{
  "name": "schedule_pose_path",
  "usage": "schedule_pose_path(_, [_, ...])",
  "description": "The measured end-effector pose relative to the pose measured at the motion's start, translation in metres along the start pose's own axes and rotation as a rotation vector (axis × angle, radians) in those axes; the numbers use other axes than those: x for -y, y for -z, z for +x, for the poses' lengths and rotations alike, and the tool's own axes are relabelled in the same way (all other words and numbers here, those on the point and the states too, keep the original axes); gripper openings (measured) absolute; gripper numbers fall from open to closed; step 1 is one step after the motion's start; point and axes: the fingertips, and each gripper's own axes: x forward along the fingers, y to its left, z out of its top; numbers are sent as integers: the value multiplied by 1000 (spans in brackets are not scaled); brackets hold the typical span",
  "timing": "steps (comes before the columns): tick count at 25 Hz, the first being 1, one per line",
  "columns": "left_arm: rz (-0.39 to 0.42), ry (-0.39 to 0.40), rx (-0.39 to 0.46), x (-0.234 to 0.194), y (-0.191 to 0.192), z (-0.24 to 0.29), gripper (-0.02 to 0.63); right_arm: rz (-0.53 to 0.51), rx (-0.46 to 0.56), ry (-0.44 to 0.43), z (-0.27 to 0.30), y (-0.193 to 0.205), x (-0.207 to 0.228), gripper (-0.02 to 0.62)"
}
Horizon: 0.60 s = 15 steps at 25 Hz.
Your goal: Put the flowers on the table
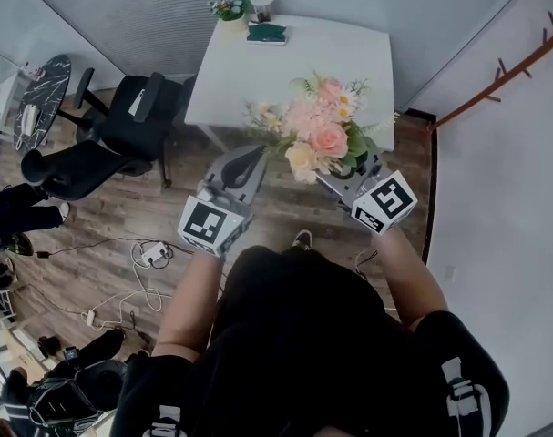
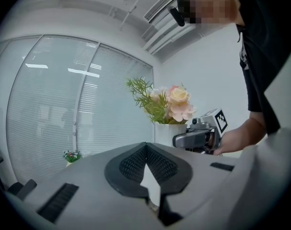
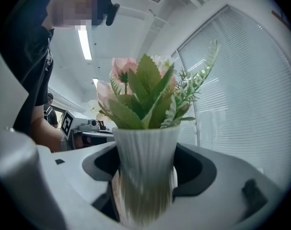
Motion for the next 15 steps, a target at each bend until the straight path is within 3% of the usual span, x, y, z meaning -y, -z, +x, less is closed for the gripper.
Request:
schedule_pose_path(6, [-15,-6,-9,-10,6,15,12,12,-7,-6,7,6,19,337])
schedule_pose_path(12, [-47,-2,-23,-76,13,32,12,10,-36,0,67,4,46,337])
schedule_pose_path(15, [-35,20,-6,-77,18,38,12,1,-34,18,66,10,50,337])
